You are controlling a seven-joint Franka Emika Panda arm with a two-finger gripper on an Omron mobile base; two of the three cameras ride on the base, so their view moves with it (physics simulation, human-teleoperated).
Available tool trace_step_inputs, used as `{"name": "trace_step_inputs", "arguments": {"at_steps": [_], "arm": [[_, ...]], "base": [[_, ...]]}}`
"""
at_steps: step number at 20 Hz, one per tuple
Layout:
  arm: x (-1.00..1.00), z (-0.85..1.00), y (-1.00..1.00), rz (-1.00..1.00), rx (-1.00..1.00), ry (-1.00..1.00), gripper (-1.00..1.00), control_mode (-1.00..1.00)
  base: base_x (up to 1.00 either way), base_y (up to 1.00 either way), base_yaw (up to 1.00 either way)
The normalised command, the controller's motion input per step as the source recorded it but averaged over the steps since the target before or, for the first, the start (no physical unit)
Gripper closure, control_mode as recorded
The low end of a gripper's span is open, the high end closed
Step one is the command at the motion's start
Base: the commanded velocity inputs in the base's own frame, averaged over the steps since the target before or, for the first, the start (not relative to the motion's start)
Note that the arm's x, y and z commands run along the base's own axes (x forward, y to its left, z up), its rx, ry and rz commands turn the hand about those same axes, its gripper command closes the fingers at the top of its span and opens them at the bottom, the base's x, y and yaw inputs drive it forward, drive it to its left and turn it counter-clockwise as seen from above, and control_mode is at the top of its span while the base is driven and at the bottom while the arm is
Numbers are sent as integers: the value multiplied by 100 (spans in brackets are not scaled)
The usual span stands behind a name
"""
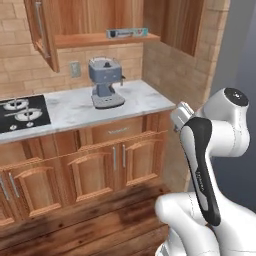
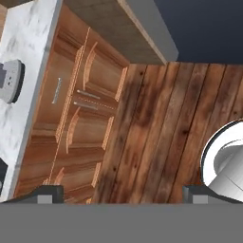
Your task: Retrieve the tupperware and aluminum foil from the cabinet and place them on the dining counter near the plate with fish and lemon to prepare for storing leftovers.
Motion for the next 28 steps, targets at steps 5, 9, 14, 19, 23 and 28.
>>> {"name": "trace_step_inputs", "arguments": {"at_steps": [5,9,14,19,23,28], "arm": [[0,0,0,0,0,0,-100,100],[0,0,0,0,0,0,-100,100],[0,0,0,0,0,0,-100,100],[0,0,0,0,0,0,-100,100],[0,0,0,0,0,0,-100,100],[0,0,0,0,0,0,-100,100]], "base": [[99,-49,22],[88,-32,21],[77,-2,15],[77,0,9],[75,0,6],[62,0,3]]}}
